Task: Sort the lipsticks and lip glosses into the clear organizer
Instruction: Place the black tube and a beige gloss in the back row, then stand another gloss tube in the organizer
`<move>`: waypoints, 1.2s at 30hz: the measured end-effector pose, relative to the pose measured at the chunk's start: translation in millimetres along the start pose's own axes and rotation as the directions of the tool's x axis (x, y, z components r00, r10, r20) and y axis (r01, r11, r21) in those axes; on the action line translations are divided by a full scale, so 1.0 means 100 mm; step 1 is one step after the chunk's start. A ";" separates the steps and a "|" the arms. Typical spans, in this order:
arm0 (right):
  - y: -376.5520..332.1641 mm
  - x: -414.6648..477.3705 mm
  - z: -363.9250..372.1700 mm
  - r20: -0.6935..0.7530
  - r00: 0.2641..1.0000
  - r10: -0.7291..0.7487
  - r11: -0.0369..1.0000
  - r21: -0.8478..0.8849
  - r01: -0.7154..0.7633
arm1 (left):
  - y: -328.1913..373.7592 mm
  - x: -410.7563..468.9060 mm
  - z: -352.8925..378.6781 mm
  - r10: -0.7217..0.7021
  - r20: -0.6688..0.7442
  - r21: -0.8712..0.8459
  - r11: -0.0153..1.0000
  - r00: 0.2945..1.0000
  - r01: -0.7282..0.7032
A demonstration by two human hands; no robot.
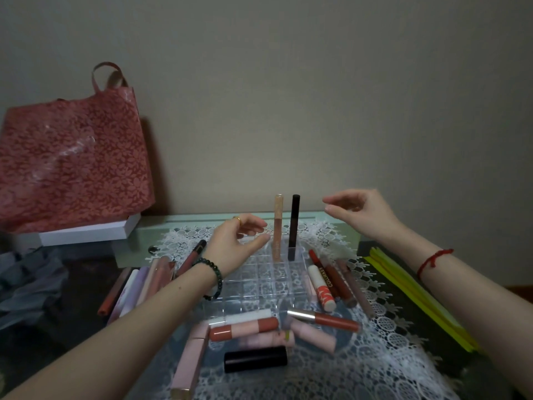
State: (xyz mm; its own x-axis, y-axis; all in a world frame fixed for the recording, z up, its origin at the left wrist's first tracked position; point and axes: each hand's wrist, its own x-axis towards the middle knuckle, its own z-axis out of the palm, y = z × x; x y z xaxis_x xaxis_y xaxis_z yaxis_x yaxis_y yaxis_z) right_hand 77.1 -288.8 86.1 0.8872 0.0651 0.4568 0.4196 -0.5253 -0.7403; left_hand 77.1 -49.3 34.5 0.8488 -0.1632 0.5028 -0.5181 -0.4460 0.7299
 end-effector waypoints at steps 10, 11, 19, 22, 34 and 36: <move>0.49 -0.63 -0.06 0.058 0.962 0.266 0.952 -0.175 -0.252 | 0.15 -0.24 0.10 0.021 0.047 -0.023 1.000 0.999 -0.020; 0.52 -0.69 -0.03 0.038 0.960 0.279 0.946 -0.182 -0.268 | 0.16 -0.27 0.11 0.025 0.051 -0.030 0.999 0.998 -0.023; 0.67 -0.88 0.12 -0.048 0.939 0.340 0.880 -0.337 -0.336 | 0.24 -0.37 0.12 -0.002 0.066 -0.041 0.999 0.998 0.005; 0.61 -0.87 0.16 -0.038 0.924 0.380 0.864 -0.342 -0.369 | 0.27 -0.41 0.11 0.001 0.065 -0.039 0.999 0.998 0.001; 0.41 -1.00 0.18 -0.162 0.846 0.508 0.858 0.004 -0.514 | 0.31 -0.55 0.05 -0.024 0.057 -0.091 0.995 0.998 0.029; 0.27 -1.07 0.17 -0.145 0.852 0.503 0.855 0.228 -0.466 | 0.34 -0.55 0.08 -0.036 0.072 -0.124 0.991 0.997 0.045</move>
State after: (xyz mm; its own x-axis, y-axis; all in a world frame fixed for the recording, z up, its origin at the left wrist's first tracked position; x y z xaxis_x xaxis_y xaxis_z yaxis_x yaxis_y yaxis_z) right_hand -2.8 -295.8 9.0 0.9393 -0.3315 0.0883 -0.0108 -0.2856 -0.9583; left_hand 13.6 -62.8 27.8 0.8723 -0.2102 0.4415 -0.4886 -0.3398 0.8036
